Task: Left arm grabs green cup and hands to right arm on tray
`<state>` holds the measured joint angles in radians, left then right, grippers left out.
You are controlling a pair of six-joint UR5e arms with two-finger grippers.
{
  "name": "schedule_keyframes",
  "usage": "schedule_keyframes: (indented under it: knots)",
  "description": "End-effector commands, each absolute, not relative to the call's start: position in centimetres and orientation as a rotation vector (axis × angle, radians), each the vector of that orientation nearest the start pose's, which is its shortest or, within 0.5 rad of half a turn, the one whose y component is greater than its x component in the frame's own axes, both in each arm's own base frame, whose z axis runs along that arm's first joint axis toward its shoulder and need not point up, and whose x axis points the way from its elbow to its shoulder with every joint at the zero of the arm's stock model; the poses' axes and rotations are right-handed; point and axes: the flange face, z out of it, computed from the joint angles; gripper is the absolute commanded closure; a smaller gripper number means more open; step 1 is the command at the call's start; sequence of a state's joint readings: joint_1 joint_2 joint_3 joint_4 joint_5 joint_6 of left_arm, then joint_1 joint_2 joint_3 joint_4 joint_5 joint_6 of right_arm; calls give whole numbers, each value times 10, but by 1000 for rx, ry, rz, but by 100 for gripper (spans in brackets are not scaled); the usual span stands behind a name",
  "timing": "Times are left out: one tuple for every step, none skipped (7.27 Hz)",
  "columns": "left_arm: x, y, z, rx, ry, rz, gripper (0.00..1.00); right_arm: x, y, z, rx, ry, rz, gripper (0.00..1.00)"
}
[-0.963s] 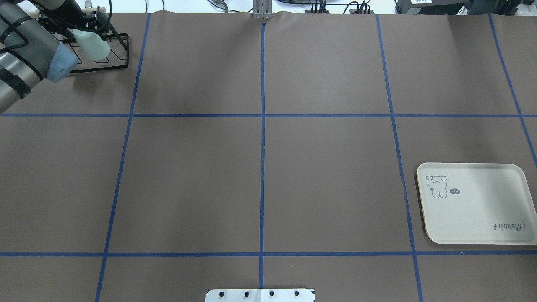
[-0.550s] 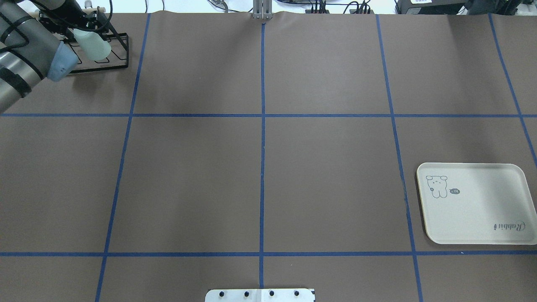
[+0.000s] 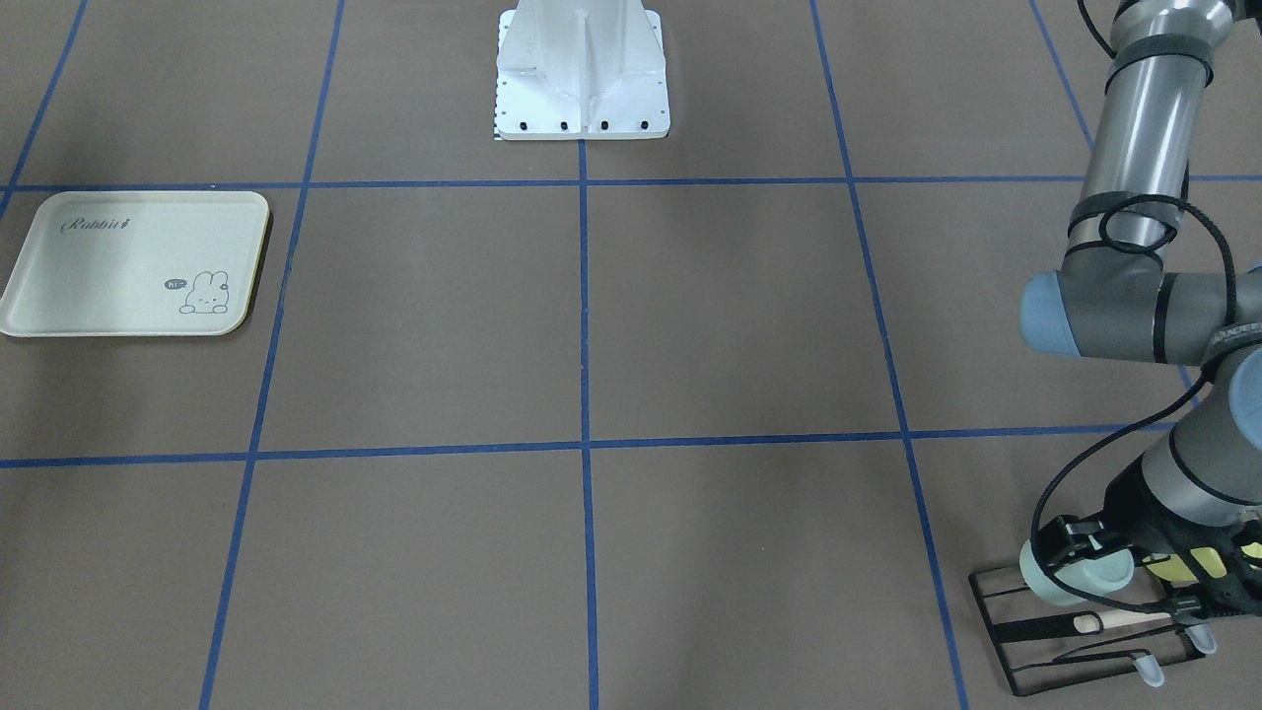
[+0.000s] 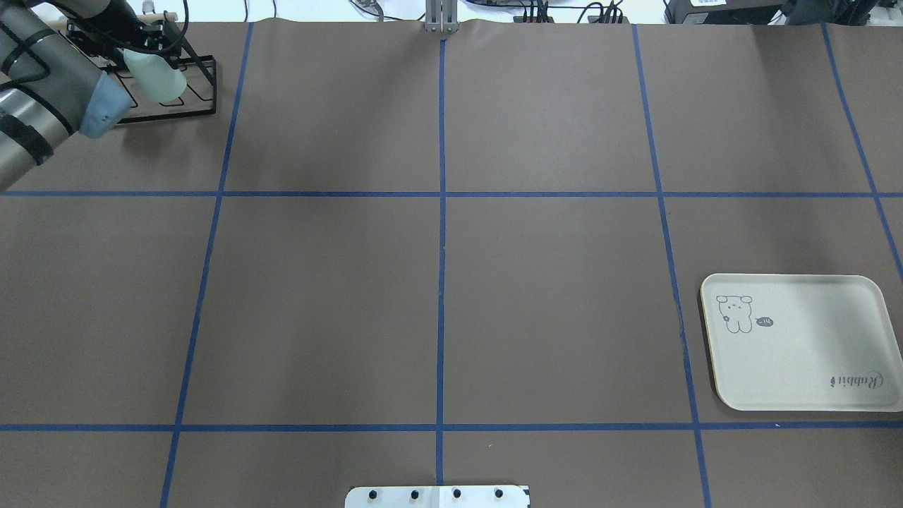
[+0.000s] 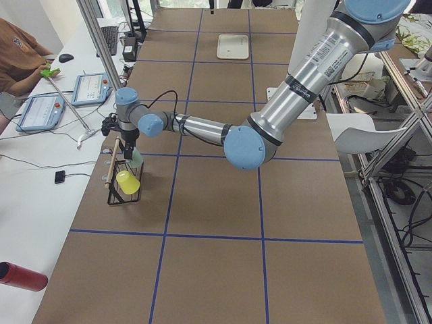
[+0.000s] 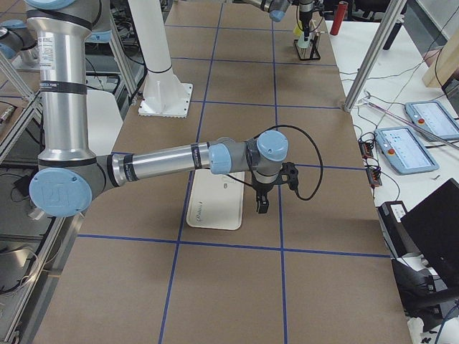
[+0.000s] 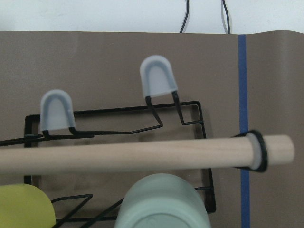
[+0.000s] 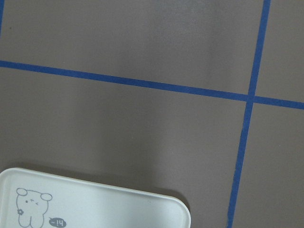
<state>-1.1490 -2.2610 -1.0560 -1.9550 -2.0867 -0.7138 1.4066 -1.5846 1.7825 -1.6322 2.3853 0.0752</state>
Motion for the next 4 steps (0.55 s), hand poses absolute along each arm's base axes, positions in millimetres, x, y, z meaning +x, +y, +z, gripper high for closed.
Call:
schedule_keyframes:
  knots:
    - [241, -755, 438, 201, 720, -134, 73, -20, -490, 564, 31, -823, -139, 0]
    - [230, -758, 433, 211, 724, -146, 100, -20, -490, 564, 31, -823, -139, 0]
    - [208, -758, 407, 253, 747, -156, 100, -20, -490, 564, 31, -823, -139, 0]
    - [194, -742, 398, 263, 749, -163, 100, -20, -491, 564, 32, -824, -140, 0]
